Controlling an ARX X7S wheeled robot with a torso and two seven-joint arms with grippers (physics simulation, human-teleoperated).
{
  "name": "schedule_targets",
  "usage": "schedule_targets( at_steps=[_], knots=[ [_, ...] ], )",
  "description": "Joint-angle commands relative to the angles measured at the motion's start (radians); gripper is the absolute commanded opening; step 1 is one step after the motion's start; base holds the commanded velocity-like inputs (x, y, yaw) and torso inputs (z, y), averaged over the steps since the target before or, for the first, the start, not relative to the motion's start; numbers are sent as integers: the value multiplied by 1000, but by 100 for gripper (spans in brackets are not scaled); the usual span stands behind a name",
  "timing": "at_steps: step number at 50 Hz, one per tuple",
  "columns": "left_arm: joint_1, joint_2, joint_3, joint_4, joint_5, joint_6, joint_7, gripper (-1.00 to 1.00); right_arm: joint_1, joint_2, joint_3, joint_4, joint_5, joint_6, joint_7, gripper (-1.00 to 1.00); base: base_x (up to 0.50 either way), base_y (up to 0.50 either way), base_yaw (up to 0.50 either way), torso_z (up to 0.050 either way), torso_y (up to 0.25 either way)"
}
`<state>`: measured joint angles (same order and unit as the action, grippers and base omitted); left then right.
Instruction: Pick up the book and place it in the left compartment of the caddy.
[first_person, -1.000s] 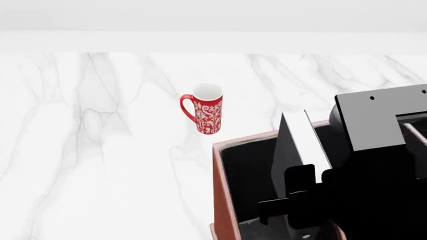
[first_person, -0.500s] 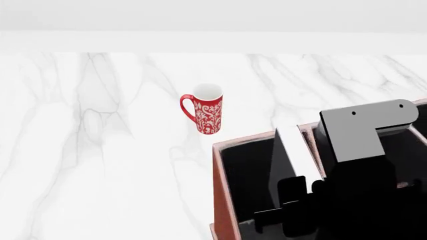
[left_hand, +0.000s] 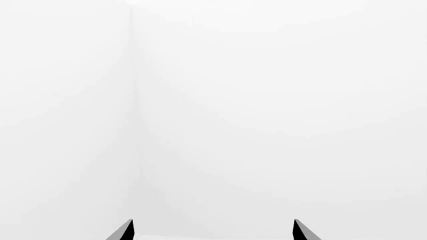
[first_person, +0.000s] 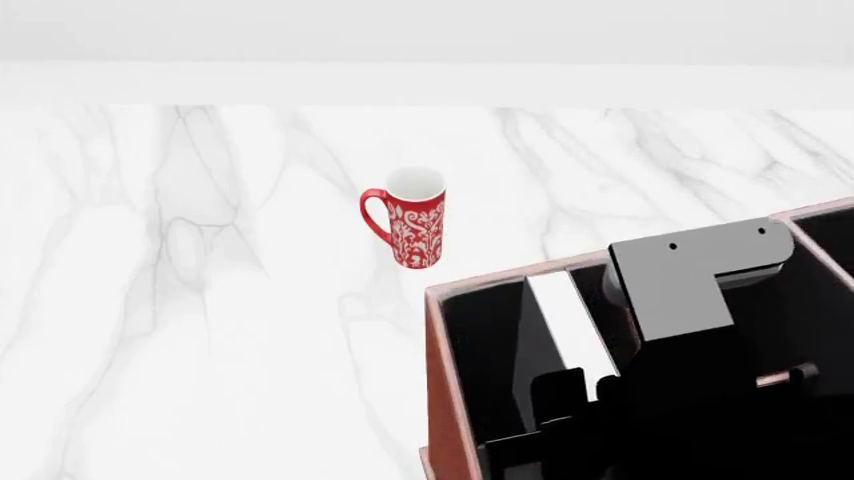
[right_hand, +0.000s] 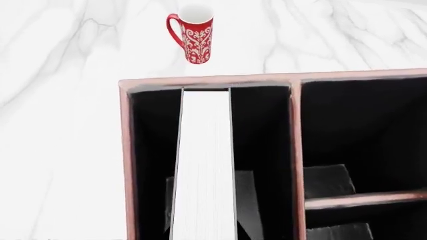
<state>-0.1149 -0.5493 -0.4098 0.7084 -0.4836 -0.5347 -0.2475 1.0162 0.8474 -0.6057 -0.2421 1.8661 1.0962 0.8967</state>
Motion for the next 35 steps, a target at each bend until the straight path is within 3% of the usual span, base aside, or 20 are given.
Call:
schedule_targets(
  at_steps=[1,35],
  knots=[
    [2,-2,0,1,0,4,0,100,-4,-13,10,7,-73,-1,-44,-100,0,0,0,0,0],
    [12,-4,5,5,2,16,1,100,-78,-41,-26,26,-238,-52,-155,-100,0,0,0,0,1]
  ],
)
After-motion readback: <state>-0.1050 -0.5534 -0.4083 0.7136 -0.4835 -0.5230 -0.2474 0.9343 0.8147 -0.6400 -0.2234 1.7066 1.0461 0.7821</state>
